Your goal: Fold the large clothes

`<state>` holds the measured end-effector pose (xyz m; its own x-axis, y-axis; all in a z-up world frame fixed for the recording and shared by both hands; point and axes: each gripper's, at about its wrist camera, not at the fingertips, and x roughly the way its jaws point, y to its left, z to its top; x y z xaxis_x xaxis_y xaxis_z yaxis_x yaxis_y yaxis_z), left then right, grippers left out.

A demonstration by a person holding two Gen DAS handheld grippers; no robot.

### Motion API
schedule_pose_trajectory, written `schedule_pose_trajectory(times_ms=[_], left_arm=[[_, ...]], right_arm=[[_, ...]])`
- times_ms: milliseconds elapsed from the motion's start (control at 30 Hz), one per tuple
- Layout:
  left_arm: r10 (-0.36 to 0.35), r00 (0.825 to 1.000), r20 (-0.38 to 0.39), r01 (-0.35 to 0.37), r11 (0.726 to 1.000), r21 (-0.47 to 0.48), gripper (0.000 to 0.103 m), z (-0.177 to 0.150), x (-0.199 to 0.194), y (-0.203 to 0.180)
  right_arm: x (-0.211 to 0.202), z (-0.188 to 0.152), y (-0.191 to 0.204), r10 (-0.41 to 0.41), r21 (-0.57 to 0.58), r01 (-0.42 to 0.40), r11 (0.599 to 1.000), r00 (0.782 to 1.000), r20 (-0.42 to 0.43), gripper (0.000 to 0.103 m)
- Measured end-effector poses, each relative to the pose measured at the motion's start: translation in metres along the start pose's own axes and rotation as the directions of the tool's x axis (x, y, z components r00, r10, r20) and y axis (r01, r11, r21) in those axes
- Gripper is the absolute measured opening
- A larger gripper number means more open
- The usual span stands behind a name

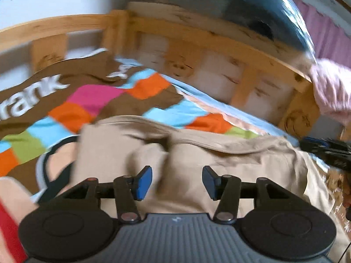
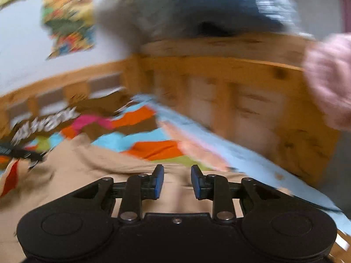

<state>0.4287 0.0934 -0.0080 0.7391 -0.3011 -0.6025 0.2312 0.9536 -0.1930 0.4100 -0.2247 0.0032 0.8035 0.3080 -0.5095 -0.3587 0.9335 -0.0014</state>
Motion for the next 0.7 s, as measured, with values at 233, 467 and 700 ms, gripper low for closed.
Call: schedule_pose_trajectory(times_ms=[233,467,700], left_arm=[[0.145,0.972,-0.186,-0.144,0.989,0.023,0.064,-0.015,0.087,-0.021],[0.069,0.994,-0.089,-0.066,0.997,0.034,0.071,-0.026,0.037,-0.014],[0.035,0.997,0.067,-0.045,0.987,0.155,0.102,-0.070,-0.068,-0.026]], right_arm=[[0.058,-0.035,0.022,-0.082,-0.124,0.066,0.990,0.988,-0.130,0.030],[0.001,-0.021,0.027,-0.007,-0.175,-0.023,0.984,0.986,-0.168,0.062],[-0.140,-0.087,0.067,0.107,-0.305,-0.183,0.935,0.963,-0.248,0.091]])
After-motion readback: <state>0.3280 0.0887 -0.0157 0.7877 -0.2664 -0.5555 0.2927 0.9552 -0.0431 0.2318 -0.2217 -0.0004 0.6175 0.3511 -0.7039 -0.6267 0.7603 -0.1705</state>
